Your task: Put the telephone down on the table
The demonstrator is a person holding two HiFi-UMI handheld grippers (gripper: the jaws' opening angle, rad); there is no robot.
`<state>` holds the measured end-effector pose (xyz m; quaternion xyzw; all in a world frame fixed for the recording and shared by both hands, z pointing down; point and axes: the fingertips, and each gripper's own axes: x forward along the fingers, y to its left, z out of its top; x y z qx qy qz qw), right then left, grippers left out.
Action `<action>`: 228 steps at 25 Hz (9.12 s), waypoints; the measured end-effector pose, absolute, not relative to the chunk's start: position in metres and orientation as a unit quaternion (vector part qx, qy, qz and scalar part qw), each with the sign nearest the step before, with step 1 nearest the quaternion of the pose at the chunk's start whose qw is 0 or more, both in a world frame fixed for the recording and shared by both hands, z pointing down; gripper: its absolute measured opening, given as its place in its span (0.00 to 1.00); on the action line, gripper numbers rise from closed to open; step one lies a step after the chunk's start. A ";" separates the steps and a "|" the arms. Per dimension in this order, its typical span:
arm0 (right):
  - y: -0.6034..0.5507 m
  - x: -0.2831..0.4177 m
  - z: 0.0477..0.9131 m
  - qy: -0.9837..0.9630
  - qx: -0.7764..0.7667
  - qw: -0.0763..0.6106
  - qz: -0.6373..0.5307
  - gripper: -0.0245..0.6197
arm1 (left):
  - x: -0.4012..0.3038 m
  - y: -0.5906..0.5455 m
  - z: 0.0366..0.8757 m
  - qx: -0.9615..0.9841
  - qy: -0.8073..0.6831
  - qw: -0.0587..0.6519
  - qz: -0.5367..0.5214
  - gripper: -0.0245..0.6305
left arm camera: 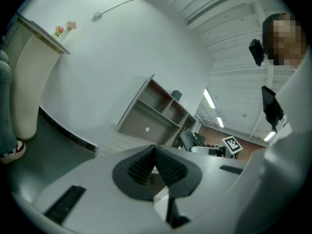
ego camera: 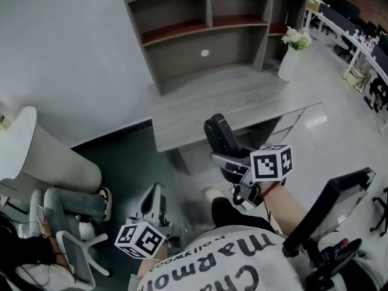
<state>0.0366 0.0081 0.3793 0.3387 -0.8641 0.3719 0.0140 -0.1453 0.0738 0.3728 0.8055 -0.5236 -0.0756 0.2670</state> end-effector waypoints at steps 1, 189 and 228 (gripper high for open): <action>-0.001 0.035 0.381 -0.865 0.336 0.017 0.373 0.49 | -0.148 0.068 0.374 0.802 -0.527 0.270 -0.080 0.05; -0.288 -0.064 0.594 -0.843 0.194 0.470 0.176 0.49 | -0.226 -0.153 0.429 0.625 -0.693 0.342 -0.111 0.05; -0.283 -0.067 0.594 -0.843 0.208 0.477 0.135 0.50 | -0.285 -0.137 0.484 0.659 -0.623 0.414 -0.080 0.05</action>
